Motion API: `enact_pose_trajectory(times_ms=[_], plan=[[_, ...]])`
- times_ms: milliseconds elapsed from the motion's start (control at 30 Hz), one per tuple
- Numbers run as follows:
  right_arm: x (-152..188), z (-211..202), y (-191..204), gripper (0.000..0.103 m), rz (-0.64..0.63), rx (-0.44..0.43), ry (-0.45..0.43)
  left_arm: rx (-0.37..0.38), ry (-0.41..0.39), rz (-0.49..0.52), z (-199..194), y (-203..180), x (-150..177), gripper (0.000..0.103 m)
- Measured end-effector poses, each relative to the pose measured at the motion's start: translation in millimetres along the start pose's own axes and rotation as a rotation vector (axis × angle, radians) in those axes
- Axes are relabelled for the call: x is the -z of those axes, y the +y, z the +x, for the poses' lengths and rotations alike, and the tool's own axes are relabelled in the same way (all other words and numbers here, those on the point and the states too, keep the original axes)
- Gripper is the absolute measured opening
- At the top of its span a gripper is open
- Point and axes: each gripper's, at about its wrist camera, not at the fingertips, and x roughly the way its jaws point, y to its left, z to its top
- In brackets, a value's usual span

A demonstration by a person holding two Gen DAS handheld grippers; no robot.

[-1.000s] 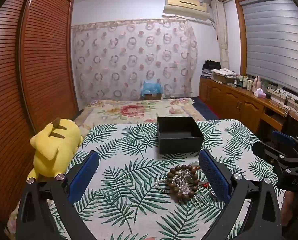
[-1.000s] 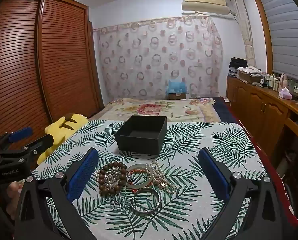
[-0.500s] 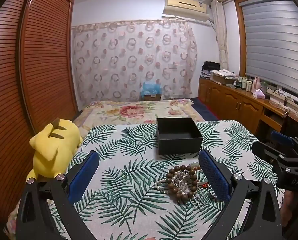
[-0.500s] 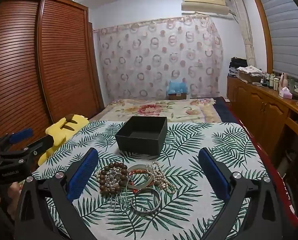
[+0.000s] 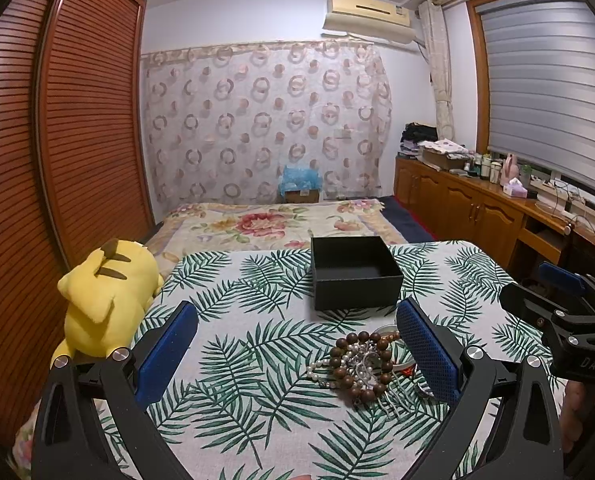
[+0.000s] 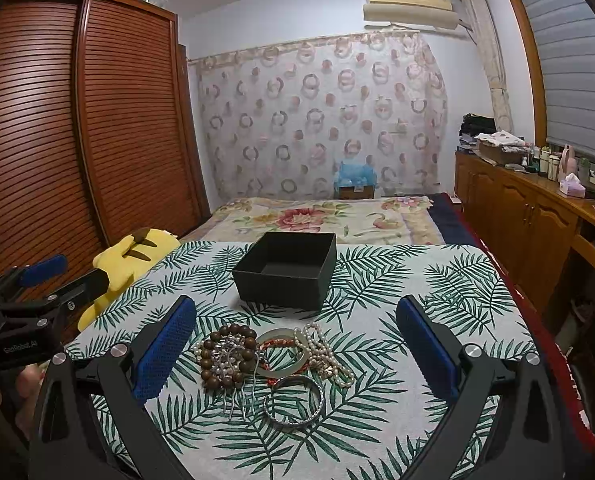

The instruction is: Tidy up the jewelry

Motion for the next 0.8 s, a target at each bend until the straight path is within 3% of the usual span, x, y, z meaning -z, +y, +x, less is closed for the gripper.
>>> enact_pose_trajectory(times_ms=[800], plan=[[-0.6,1.3,3.1,0.101,0.003,-0.002,-0.001,0.001,0.001,0.001,9.5,-1.2,-0.2,0.097]])
